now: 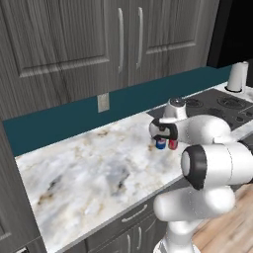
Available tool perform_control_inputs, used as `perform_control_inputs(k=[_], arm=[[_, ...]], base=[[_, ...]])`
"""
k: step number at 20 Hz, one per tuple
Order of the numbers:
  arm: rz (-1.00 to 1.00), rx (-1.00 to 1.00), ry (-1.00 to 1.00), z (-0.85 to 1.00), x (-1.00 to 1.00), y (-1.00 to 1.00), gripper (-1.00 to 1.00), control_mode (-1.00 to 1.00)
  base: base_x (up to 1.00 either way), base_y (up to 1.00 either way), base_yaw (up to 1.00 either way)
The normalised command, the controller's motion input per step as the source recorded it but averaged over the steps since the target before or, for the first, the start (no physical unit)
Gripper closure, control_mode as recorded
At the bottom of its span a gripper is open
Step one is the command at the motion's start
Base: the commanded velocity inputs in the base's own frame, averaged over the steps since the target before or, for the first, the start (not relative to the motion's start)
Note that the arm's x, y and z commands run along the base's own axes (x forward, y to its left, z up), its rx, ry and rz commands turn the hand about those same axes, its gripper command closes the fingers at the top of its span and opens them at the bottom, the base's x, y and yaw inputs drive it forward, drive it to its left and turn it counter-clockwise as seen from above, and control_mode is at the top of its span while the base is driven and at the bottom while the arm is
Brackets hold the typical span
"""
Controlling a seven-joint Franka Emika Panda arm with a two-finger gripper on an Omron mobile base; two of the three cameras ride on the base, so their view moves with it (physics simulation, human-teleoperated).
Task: Four empty soda cans are scattered around the kitchen. Gather all the cans and cluster them next to the stove for recycling.
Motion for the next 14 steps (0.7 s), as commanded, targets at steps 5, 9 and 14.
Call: perform_control_inputs(k=[5, 9, 14], arm=[[0.0, 0.02, 0.0, 0.37, -0.51, 0.0, -1.0, -1.0], [0.0, 0.03, 0.0, 0.38, -0.56, 0.01, -1.0, -1.0], [0.0, 0.03, 0.0, 0.3, -0.58, 0.05, -1.0, -1.0]], base=[[0.0, 0.0, 0.0], [0.0, 0.0, 0.0], [0.0, 0.0, 0.0]])
